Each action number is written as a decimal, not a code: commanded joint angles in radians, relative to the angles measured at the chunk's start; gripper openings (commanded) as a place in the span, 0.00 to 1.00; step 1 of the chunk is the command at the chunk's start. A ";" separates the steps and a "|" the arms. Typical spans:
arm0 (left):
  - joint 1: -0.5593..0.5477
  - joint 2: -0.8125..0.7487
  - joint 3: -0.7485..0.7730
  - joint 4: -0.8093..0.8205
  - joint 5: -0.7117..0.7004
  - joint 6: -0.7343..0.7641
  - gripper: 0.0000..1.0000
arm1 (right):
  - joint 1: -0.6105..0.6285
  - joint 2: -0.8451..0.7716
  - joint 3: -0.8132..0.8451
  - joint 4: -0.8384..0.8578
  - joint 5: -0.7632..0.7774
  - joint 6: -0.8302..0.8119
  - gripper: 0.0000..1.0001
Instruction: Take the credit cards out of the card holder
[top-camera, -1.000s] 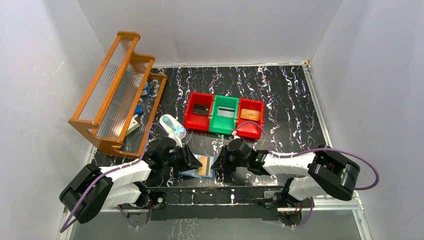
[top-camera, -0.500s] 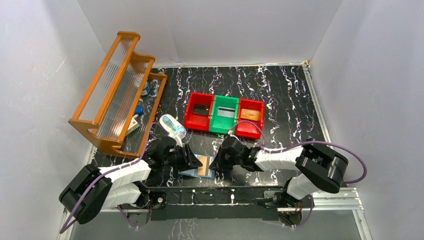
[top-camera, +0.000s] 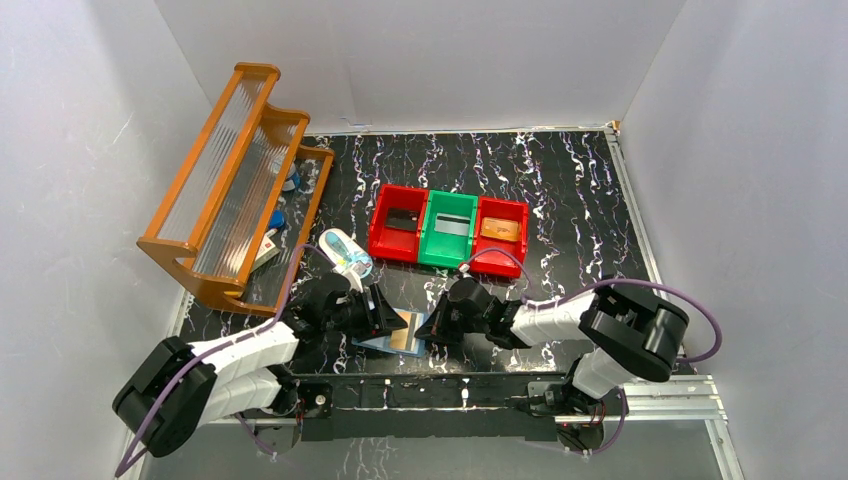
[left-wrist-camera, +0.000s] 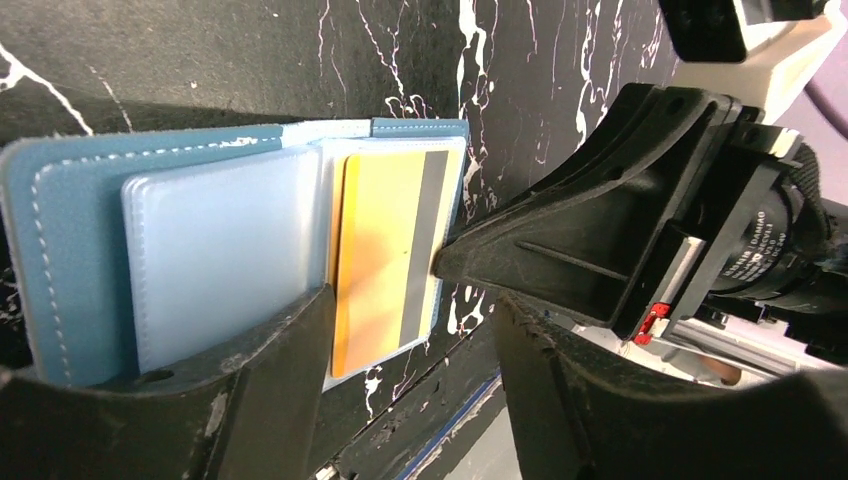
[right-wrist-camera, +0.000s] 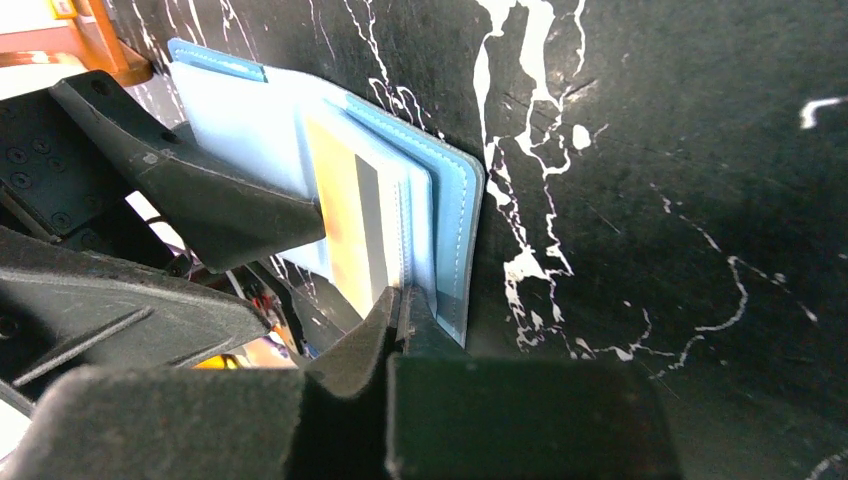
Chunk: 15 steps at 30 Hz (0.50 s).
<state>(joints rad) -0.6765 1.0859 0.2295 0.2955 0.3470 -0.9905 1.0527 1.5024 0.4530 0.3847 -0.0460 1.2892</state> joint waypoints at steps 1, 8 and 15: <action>-0.005 -0.039 -0.008 -0.163 -0.109 0.032 0.61 | 0.011 0.082 -0.052 -0.080 0.018 0.000 0.00; -0.005 -0.057 0.010 -0.266 -0.148 0.068 0.63 | 0.010 0.119 -0.072 -0.030 0.006 0.014 0.00; -0.004 -0.131 0.003 -0.323 -0.190 0.067 0.67 | 0.000 0.164 -0.146 0.095 -0.035 0.049 0.00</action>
<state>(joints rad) -0.6785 0.9878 0.2501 0.1448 0.2558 -0.9672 1.0527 1.5944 0.3985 0.6186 -0.0860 1.3575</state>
